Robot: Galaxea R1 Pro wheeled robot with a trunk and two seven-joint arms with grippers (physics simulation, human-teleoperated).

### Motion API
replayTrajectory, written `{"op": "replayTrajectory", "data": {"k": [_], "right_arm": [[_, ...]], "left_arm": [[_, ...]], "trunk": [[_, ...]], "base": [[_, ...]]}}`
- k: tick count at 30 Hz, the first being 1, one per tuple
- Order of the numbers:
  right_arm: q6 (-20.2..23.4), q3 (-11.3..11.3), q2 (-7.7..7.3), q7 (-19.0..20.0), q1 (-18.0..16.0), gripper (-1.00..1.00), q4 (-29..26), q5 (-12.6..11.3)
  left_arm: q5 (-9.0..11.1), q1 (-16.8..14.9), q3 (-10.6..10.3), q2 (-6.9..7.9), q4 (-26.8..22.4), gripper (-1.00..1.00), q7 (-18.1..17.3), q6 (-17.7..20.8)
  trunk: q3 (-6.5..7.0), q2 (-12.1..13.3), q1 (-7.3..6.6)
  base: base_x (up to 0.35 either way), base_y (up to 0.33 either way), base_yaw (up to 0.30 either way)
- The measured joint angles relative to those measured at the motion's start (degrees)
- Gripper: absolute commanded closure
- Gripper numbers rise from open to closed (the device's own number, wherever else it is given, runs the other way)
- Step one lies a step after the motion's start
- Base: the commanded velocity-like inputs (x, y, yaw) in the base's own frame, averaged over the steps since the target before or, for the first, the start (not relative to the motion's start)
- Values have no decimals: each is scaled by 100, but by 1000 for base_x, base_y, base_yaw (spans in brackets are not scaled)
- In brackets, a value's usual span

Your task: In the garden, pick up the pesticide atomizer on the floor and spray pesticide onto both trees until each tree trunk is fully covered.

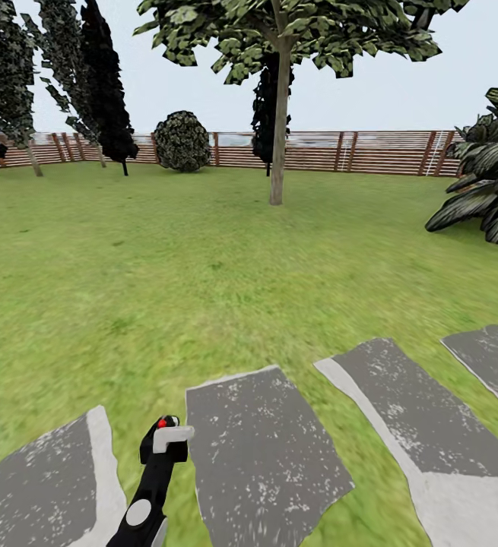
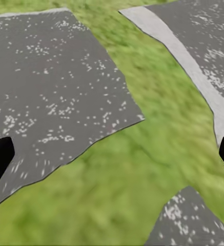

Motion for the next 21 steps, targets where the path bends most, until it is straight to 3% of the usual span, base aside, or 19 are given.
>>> {"op": "replayTrajectory", "data": {"k": [21], "right_arm": [[0, -2, 0, 0, -1, -100, 0, -1]], "left_arm": [[-1, 0, -1, 2, 0, 100, 0, 0]], "trunk": [[0, 0, 0]], "base": [[341, -72, 0]]}}
